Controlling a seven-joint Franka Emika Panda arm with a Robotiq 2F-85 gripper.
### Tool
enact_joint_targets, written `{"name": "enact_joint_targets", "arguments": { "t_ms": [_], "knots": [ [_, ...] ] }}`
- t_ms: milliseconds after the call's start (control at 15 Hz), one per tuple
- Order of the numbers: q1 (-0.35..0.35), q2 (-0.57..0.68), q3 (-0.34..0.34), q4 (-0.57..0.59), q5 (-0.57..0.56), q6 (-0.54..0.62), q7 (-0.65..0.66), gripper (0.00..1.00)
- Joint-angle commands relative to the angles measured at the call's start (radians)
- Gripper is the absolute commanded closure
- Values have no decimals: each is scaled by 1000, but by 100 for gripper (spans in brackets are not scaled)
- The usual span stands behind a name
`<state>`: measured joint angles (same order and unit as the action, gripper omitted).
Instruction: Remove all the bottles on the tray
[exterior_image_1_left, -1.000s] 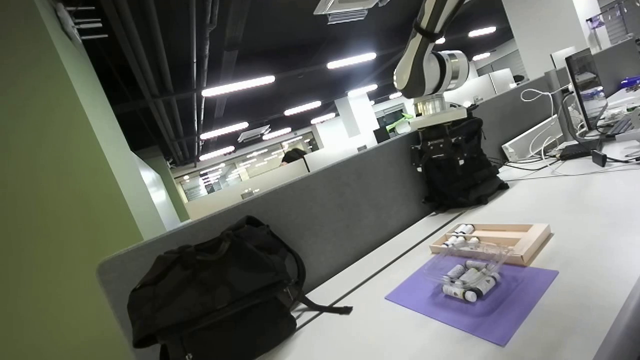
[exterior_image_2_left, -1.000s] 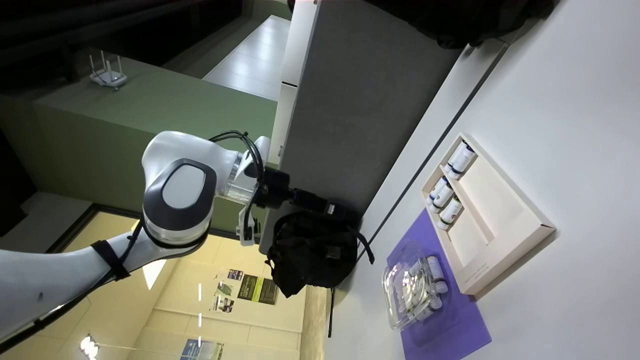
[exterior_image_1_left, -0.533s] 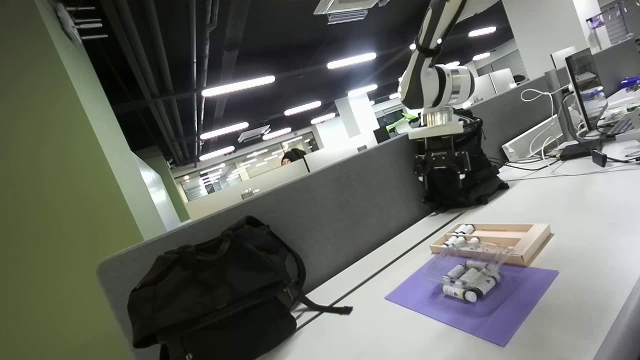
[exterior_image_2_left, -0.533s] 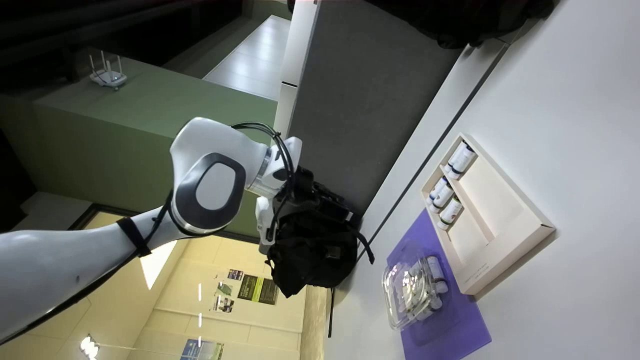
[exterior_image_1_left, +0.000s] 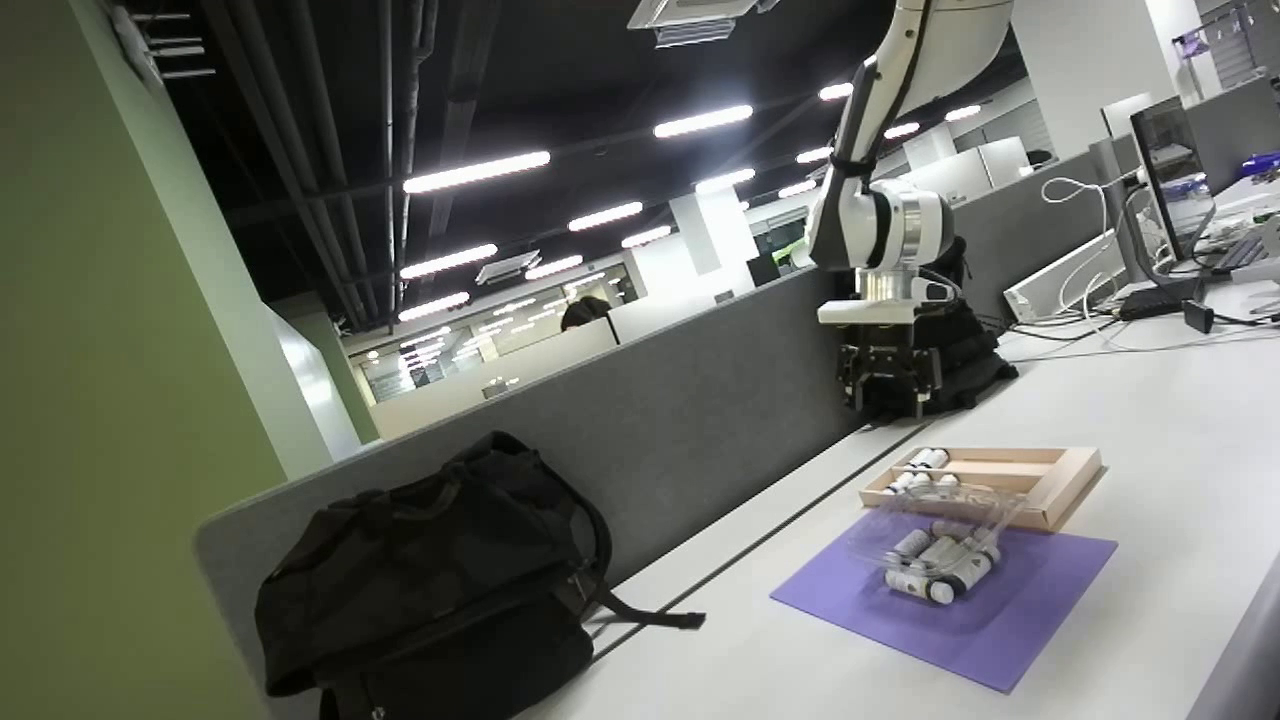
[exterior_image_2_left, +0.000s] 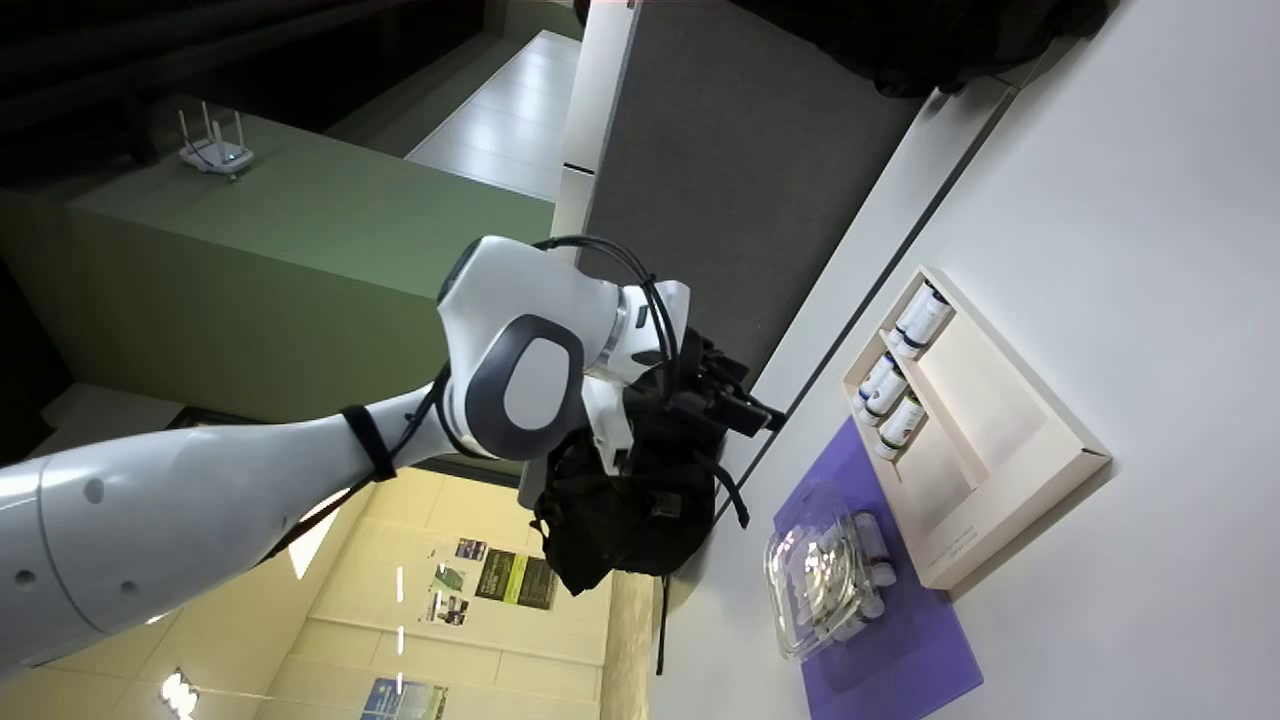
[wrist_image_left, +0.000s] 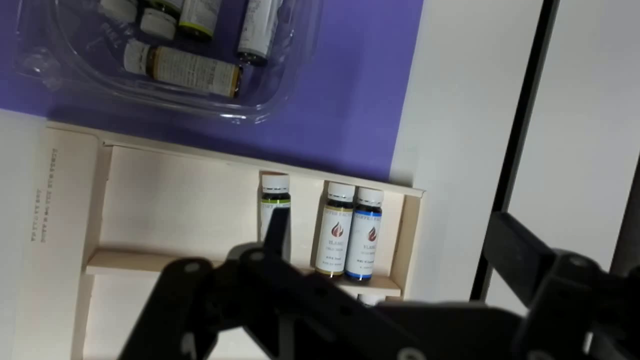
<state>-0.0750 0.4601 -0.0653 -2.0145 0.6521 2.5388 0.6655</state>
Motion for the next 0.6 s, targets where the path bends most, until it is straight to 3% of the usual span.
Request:
{"name": "enact_joint_targets", "arguments": {
  "t_ms": [0, 267, 400, 533],
  "knots": [
    [32, 83, -36, 65, -38, 13, 113, 0],
    [47, 150, -56, 91, -104, 5, 181, 0],
    [9, 158, -15, 94, -118, -38, 90, 0],
    [19, 153, -20, 66, -115, -1, 107, 0]
  ]
}}
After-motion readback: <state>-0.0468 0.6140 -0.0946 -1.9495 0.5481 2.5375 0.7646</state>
